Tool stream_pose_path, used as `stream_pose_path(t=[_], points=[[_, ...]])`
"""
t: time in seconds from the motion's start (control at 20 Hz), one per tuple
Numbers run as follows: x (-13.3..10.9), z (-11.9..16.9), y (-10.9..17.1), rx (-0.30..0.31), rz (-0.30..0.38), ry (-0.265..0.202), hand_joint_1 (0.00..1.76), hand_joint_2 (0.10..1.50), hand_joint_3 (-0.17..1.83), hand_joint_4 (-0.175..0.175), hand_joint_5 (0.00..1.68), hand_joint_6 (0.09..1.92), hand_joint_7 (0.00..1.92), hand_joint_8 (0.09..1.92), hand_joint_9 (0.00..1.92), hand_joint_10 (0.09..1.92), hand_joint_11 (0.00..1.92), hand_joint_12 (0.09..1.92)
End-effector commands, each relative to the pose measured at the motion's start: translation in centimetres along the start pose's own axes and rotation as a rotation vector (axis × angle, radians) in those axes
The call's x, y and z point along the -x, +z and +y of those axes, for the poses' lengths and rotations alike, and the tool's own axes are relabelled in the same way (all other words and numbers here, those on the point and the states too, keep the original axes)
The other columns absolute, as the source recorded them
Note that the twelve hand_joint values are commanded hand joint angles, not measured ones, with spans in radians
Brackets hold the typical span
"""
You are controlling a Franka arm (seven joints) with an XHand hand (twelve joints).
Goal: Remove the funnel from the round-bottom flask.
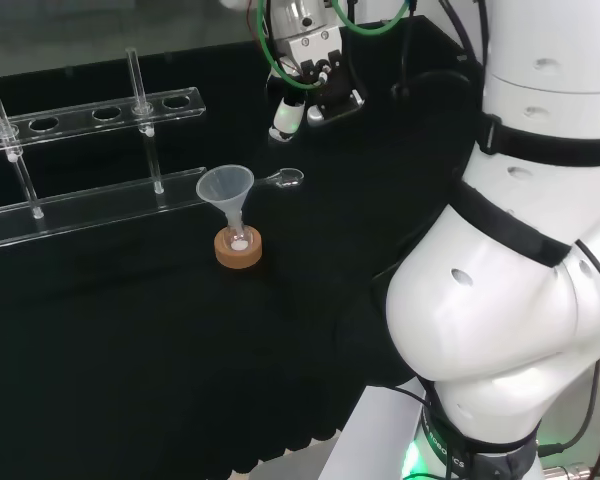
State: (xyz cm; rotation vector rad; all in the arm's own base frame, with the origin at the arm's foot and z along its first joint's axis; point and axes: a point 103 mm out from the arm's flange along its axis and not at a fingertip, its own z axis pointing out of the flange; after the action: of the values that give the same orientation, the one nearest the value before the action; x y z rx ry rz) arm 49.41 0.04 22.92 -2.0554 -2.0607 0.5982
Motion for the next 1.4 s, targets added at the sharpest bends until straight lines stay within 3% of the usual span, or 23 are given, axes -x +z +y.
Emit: stream_pose_path(t=[0.05, 0.65, 1.0, 1.4], points=[[-0.9, -2.6, -1.1, 0.026, -0.009, 0.021, 0.82, 0.59, 0.55, 0.0, 0.33, 0.1, 0.07, 0.61, 0.34, 0.65, 0.23, 1.34], [-3.9, -8.6, -3.0, 0.048, -0.023, 0.041, 0.79, 0.6, 0.55, 0.0, 0.34, 0.09, 0.16, 0.63, 0.39, 0.66, 0.24, 1.35], [-8.7, -11.9, -4.0, 0.04, -0.035, 0.013, 0.69, 0.62, 0.54, -0.003, 0.28, 0.09, 0.13, 0.61, 0.39, 0.65, 0.25, 1.36], [-12.2, -12.9, -3.6, 0.003, -0.049, -0.018, 0.64, 0.62, 0.52, -0.003, 0.23, 0.09, 0.08, 0.6, 0.35, 0.65, 0.24, 1.4]])
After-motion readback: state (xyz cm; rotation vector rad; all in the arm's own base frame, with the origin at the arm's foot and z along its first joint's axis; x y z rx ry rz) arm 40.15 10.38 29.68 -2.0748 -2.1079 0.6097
